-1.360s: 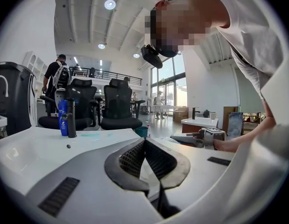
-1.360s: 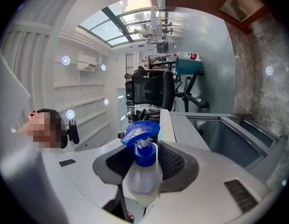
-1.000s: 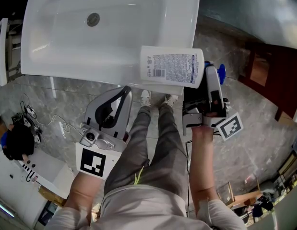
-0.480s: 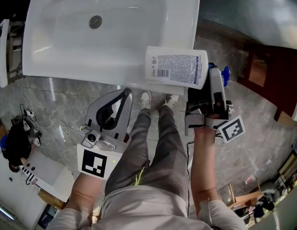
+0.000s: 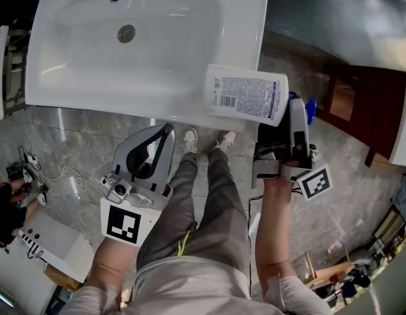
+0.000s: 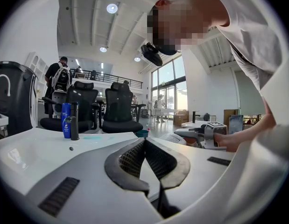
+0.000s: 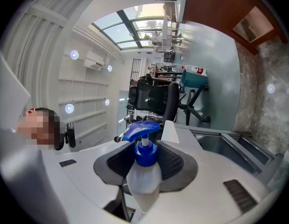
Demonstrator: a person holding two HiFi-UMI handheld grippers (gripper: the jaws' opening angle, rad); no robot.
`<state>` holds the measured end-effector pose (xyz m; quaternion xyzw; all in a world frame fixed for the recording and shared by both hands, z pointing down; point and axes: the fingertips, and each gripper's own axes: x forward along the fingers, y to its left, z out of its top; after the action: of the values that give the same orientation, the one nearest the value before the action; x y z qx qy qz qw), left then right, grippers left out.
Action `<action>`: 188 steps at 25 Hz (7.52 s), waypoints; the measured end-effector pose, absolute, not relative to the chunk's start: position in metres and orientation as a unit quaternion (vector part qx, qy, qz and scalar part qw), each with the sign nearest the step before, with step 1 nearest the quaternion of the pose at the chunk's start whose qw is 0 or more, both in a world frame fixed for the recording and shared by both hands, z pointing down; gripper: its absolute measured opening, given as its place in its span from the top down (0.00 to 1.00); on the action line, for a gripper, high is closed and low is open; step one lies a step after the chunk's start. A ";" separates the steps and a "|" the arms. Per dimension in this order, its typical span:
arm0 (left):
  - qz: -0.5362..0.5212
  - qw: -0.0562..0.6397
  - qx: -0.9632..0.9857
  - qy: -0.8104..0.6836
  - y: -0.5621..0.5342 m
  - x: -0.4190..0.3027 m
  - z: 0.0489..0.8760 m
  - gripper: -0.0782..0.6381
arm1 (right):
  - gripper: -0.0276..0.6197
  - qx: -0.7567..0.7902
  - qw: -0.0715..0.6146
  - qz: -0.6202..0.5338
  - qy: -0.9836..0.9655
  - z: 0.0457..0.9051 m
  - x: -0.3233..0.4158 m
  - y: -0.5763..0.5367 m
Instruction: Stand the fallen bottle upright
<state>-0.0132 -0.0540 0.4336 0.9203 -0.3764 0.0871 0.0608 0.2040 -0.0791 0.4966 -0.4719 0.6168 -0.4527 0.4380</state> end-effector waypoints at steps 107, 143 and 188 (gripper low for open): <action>0.021 0.103 0.913 -0.394 -0.064 -0.108 0.437 0.87 | 0.59 -0.584 -0.091 -0.098 0.801 0.388 0.051 -0.100; 0.022 0.095 0.916 -0.390 -0.046 -0.100 0.431 0.87 | 0.57 -0.599 -0.086 -0.084 0.792 0.384 0.069 -0.076; -0.005 0.044 0.937 -0.346 0.001 -0.033 0.265 0.87 | 0.88 -0.720 0.004 -0.159 0.676 0.312 0.224 0.020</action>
<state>-0.0327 0.0011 0.2647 0.9372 -0.3459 -0.0048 0.0441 0.2241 0.0199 0.3122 -0.7198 0.6758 -0.1588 0.0038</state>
